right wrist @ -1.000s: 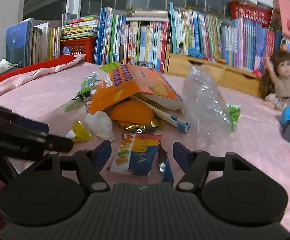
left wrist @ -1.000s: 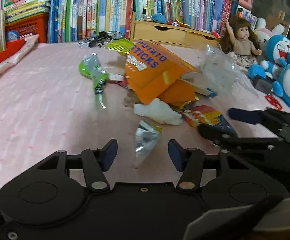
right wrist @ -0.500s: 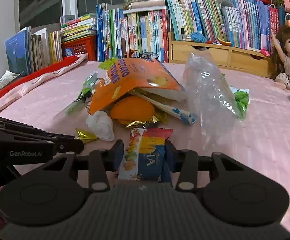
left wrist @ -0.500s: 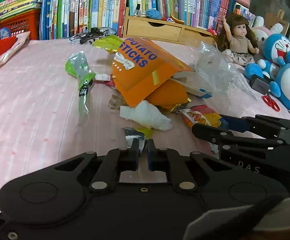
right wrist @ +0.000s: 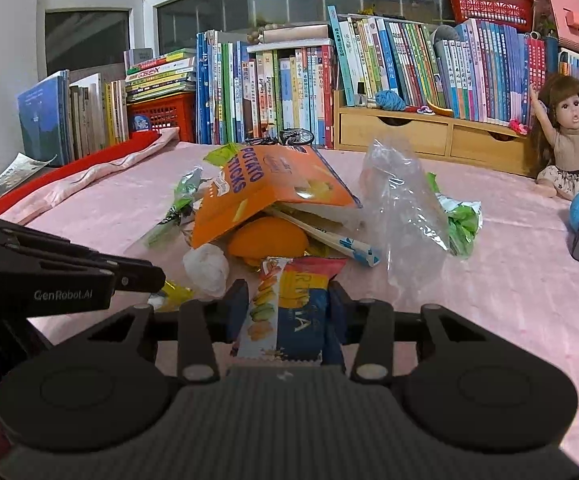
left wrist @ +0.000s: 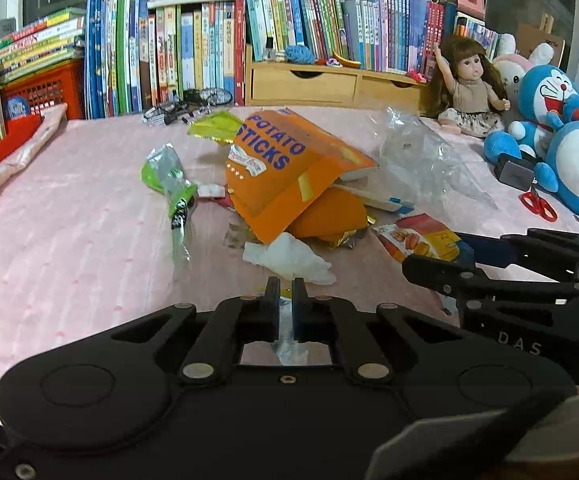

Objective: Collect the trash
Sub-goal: 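Carry both wrappers down below the bed edge and open both grippers over the trash bag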

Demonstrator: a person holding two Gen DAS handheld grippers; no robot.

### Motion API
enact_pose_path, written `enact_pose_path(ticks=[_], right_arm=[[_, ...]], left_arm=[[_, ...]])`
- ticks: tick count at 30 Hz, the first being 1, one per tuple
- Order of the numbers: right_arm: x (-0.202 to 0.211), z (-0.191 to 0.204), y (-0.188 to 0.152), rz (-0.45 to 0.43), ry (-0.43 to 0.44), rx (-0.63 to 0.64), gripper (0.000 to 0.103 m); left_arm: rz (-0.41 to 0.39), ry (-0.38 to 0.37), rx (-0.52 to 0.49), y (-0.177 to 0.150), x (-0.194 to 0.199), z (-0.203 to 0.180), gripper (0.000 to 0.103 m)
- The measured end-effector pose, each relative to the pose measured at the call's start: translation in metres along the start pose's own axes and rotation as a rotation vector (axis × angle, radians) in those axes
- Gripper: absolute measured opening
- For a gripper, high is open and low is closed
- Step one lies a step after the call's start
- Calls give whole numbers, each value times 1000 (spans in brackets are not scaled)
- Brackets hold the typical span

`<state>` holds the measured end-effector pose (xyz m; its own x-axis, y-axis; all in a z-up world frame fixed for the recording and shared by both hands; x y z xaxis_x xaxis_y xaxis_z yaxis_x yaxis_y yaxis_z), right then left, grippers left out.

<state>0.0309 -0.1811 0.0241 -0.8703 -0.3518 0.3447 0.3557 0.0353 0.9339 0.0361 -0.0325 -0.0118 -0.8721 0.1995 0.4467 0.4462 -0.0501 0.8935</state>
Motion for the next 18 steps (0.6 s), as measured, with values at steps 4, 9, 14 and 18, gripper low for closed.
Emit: enact_pose_path(ticks=[4, 9, 14, 18], right_arm=[[7, 3, 0, -7, 4, 6, 47], [15, 7, 1, -6, 19, 1, 47], [27, 14, 0, -11, 34, 7, 47], [42, 18, -3, -10, 47, -13, 47]], left_arm=[[-7, 2, -7, 0, 6, 0, 5], [-6, -9, -8, -1, 13, -1, 5], [-3, -22, -8, -7, 24, -3, 5], [1, -37, 5, -15, 39, -4, 5]])
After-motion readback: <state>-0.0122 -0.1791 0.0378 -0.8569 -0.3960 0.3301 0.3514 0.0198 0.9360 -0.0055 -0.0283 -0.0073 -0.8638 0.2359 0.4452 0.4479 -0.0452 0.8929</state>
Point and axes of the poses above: each gripper's, at about its wrist camera, not at the fingertips, and x roughly against the way its jaws point, z to its left, y to its top, the point moved 8 cm from there along -x, roughly the way its jaws point, and after that the axes turned 11 degrees about -z, right-handed, at the moved point
